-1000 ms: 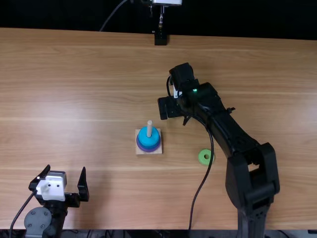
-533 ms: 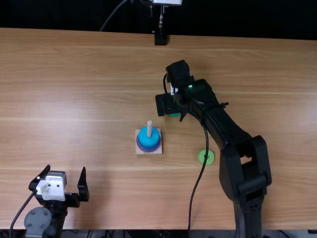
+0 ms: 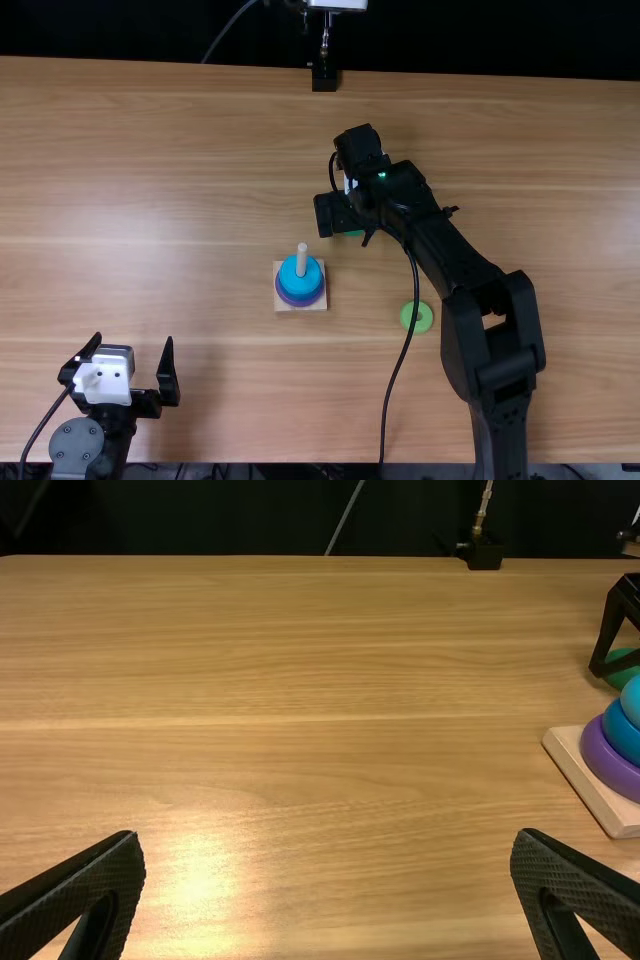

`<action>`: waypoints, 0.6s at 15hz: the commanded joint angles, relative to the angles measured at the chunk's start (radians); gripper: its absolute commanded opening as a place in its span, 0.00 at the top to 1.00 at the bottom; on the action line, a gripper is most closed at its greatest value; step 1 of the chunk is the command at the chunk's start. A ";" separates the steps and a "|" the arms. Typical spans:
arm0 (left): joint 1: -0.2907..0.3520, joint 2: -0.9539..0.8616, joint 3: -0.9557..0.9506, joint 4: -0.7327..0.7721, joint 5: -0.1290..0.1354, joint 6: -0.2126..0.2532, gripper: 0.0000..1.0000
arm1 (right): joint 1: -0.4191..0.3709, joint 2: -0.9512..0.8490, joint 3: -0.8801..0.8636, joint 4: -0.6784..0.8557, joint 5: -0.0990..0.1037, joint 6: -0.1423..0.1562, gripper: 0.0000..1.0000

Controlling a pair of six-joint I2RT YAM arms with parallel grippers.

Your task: Build the Hanoi tower: stack the rings onto the peg from bottom to top in this color order: purple, dark blue, light blue, dark green, light green, yellow, orange.

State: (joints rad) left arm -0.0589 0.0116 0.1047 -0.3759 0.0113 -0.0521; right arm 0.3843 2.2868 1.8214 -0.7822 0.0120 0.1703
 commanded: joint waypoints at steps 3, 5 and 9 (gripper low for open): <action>0.001 -0.012 -0.105 -0.081 0.015 0.015 0.00 | 0.005 0.053 0.022 0.001 0.006 0.014 0.28; 0.001 -0.012 -0.105 -0.082 0.015 0.015 0.00 | 0.005 0.054 0.022 0.001 0.006 0.014 0.54; 0.001 -0.012 -0.105 -0.082 0.015 0.015 0.00 | 0.005 0.053 0.022 0.002 0.006 0.006 1.00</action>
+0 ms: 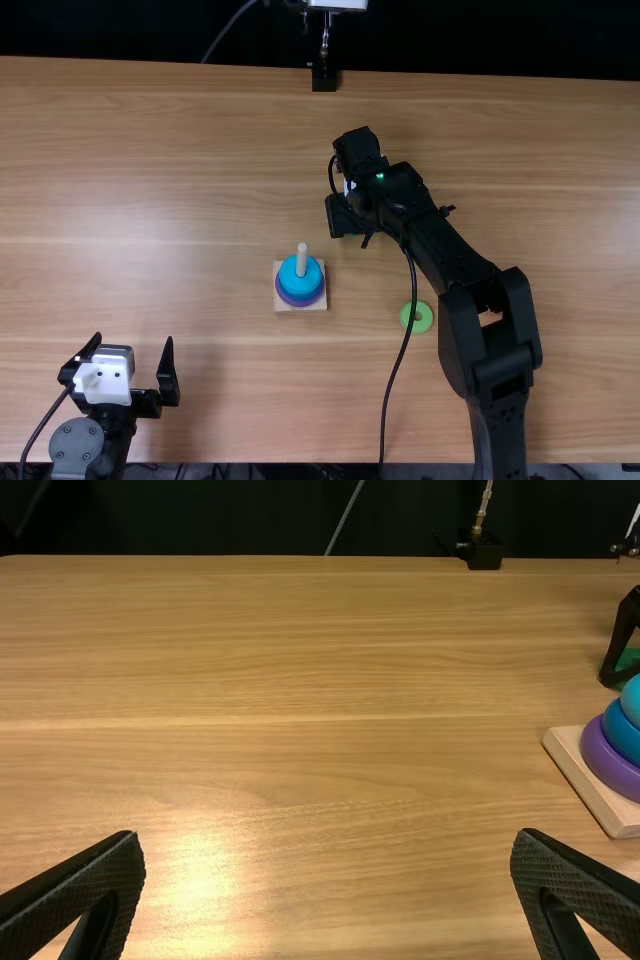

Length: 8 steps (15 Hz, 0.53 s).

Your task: Build the Hanoi tower: stack the rings onto the peg from bottom to top in this color order: purple, dark blue, light blue, dark green, light green, yellow, orange.

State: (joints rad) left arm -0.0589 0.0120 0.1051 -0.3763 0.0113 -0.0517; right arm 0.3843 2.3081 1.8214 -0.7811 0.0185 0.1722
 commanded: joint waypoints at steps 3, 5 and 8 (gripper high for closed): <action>0.001 -0.012 -0.105 -0.082 0.013 0.015 0.00 | 0.007 0.010 0.038 -0.006 -0.002 -0.029 1.00; 0.001 -0.012 -0.105 -0.080 0.015 0.015 0.00 | 0.007 -0.029 0.073 -0.091 -0.007 -0.045 1.00; 0.001 -0.012 -0.105 -0.080 0.013 0.015 0.00 | 0.018 -0.133 0.142 -0.302 -0.015 -0.065 1.00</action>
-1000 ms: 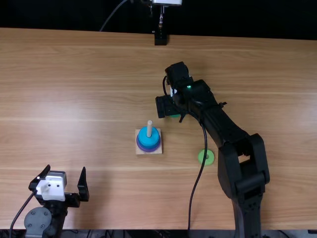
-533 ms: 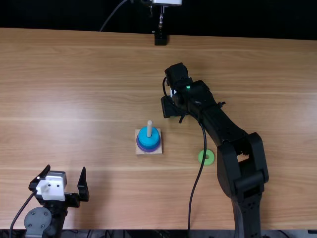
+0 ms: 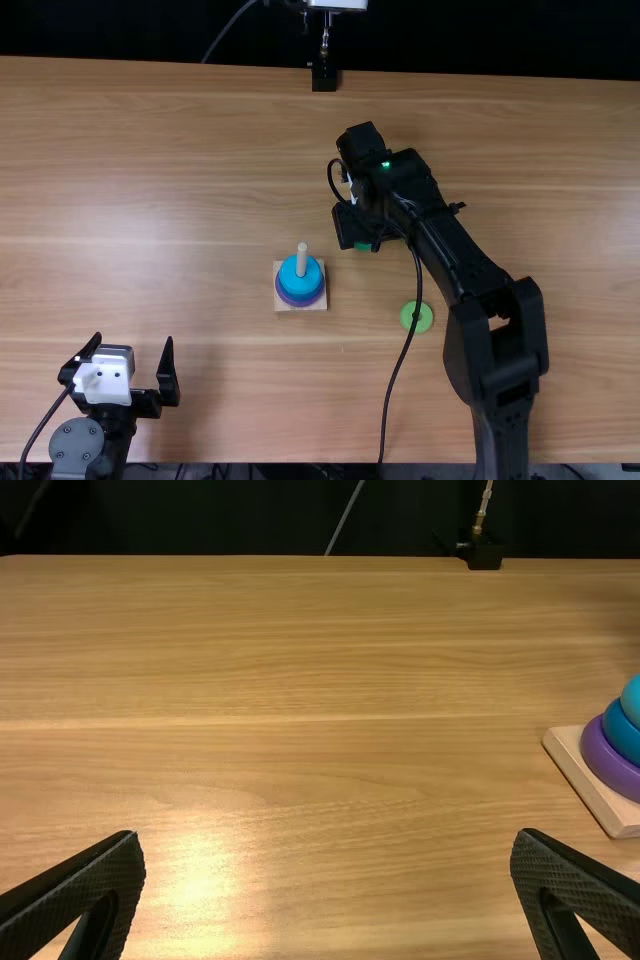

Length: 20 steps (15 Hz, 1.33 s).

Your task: Build the Hanoi tower: stack the rings onto the peg from bottom to top in this color order: purple, dark blue, light blue, dark green, light green, yellow, orange.

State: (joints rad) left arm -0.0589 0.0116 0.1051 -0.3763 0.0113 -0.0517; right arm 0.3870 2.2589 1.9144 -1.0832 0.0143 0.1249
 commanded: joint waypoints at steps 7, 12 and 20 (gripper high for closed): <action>0.001 -0.012 -0.105 -0.082 0.015 0.015 0.00 | 0.121 -0.249 0.218 -0.269 -0.012 -0.049 1.00; 0.001 -0.012 -0.105 -0.080 0.015 0.015 0.00 | 0.174 -0.282 0.304 -0.352 -0.012 -0.048 1.00; 0.001 -0.012 -0.105 -0.082 0.015 0.015 0.00 | 0.262 -0.283 0.304 -0.350 -0.012 -0.033 1.00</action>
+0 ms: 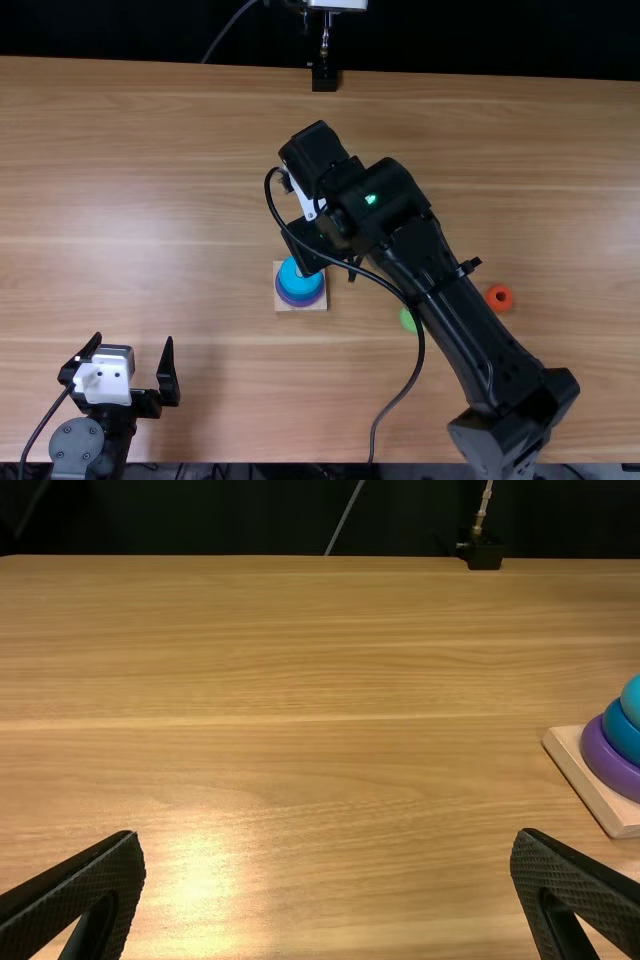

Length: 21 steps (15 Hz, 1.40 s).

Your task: Build the Hanoi tower: stack the rings onto the peg from bottom to top in this color order: purple, dark blue, light blue, dark green, light green, yellow, orange.

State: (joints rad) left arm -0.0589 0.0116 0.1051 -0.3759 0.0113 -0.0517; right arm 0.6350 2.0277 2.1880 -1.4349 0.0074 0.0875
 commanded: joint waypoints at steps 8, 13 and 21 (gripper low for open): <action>0.001 -0.012 -0.105 -0.081 0.015 0.015 0.00 | 0.020 -0.044 0.032 0.013 -0.006 0.006 1.00; 0.001 -0.012 -0.105 -0.082 0.015 0.015 0.00 | 0.022 -0.035 0.030 0.039 -0.006 0.008 1.00; 0.001 -0.012 -0.105 -0.082 0.015 0.015 0.00 | 0.046 0.003 0.029 0.044 -0.006 0.012 1.00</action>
State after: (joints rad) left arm -0.0589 0.0120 0.1051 -0.3763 0.0113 -0.0517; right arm 0.6651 2.0285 2.1883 -1.3911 0.0078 0.0917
